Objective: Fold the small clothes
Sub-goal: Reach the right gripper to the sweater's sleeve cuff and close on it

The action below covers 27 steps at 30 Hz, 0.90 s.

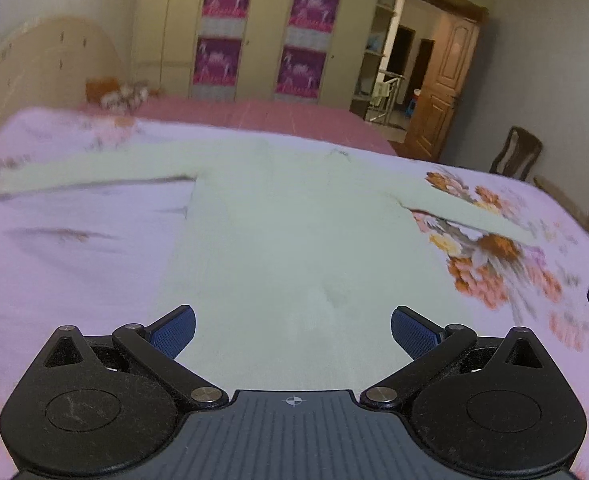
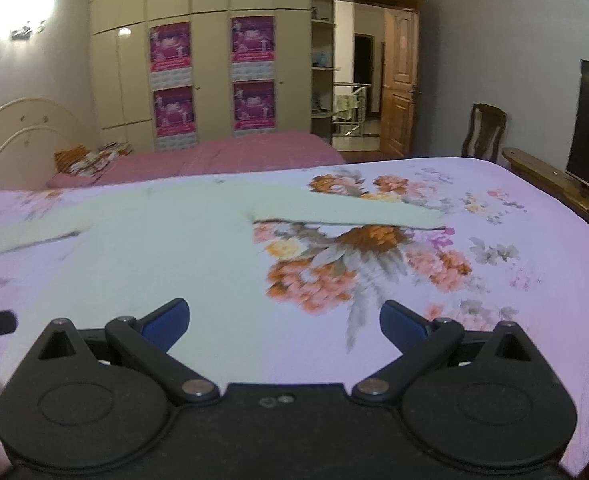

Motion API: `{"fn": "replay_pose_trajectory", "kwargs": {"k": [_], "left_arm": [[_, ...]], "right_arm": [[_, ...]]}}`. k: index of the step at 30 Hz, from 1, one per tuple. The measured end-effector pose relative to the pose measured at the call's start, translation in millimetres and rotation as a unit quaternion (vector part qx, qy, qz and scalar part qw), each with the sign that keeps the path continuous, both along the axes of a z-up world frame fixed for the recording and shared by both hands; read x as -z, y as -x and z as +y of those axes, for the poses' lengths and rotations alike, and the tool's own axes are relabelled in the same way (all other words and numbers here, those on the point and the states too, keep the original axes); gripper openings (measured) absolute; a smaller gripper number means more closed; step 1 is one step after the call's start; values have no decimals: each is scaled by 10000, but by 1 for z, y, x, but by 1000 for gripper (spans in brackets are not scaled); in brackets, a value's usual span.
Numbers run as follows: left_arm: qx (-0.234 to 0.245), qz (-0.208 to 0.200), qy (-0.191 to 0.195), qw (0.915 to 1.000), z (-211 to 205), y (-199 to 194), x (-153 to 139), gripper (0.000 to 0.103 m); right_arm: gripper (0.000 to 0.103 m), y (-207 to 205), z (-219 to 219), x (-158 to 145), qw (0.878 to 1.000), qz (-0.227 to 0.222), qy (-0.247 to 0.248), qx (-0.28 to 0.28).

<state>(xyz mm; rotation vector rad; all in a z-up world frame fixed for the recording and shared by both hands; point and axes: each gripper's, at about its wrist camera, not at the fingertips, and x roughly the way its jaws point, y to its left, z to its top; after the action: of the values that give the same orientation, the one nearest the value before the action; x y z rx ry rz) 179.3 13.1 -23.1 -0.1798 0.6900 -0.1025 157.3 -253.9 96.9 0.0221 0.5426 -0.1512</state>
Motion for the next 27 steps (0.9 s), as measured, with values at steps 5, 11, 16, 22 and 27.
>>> {"fn": "replay_pose_trajectory", "kwargs": {"k": [5,11,16,22,27], "left_arm": [[-261,-229,-213,9992,2,-55,14,103],[-653,-330,165,9972,16,-142,33,103],[-541,-344,-509,9966,1,-210,46,103],[-492,-396,-970,9933,-19,-259,59,103],[-343,-348,-1134,9923,-29,-267,73,103]], "right_arm": [[100,-55,-40,10,9997,22,-126,218],[99,-121,-102,30,9958,-88,-651,642],[66,-169,-154,48,9902,-277,-855,1071],[58,-220,-214,77,9786,-286,-1240,1620],[56,-242,-259,105,9612,-216,-1760,2113]]}}
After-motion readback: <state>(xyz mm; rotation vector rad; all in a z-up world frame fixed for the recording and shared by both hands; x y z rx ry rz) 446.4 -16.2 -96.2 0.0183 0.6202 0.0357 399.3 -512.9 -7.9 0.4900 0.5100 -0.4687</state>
